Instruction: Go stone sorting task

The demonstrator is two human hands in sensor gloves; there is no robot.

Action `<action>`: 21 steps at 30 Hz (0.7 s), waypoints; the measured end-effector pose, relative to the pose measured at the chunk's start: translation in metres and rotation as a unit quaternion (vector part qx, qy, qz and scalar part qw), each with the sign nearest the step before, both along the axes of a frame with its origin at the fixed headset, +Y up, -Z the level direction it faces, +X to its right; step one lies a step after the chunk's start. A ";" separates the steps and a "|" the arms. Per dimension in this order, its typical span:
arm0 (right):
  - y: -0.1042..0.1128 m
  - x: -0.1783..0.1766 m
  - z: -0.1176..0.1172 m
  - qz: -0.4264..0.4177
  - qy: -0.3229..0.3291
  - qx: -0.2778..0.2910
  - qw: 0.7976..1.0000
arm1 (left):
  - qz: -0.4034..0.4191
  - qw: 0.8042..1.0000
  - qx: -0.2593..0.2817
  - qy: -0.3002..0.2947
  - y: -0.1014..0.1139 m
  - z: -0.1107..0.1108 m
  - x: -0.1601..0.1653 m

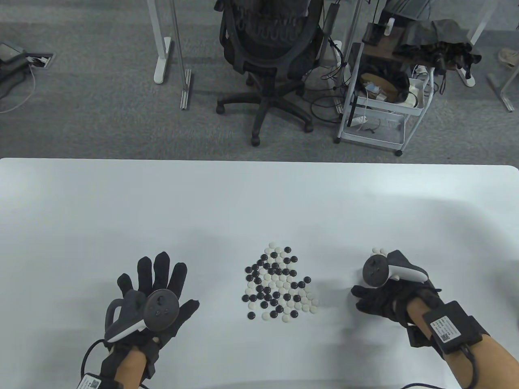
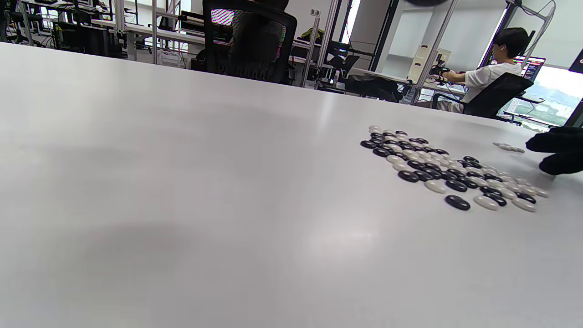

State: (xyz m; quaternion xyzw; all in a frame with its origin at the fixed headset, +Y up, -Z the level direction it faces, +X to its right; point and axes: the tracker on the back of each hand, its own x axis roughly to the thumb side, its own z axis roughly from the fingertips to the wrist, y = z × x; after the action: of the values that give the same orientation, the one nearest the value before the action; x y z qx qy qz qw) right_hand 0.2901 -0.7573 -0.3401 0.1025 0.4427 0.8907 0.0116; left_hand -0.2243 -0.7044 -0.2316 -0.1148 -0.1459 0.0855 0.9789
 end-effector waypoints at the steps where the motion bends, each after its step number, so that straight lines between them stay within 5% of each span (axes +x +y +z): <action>1: 0.000 0.009 -0.005 0.004 -0.020 0.005 1.000 | 0.000 1.000 0.000 0.000 0.000 0.000 0.000; 16: -0.003 0.052 -0.041 0.004 -0.136 0.018 0.991 | -0.002 1.000 -0.006 0.002 -0.001 -0.001 0.000; 21: 0.021 0.043 -0.048 -0.031 -0.133 0.058 0.989 | 0.001 1.000 -0.004 0.004 0.000 -0.001 -0.001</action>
State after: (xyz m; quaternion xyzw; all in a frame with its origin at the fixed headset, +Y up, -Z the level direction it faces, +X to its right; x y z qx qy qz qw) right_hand 0.3326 -0.7363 -0.3884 -0.0023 0.3813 0.9199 0.0917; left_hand -0.2252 -0.7046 -0.2326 -0.1185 -0.1416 0.0878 0.9789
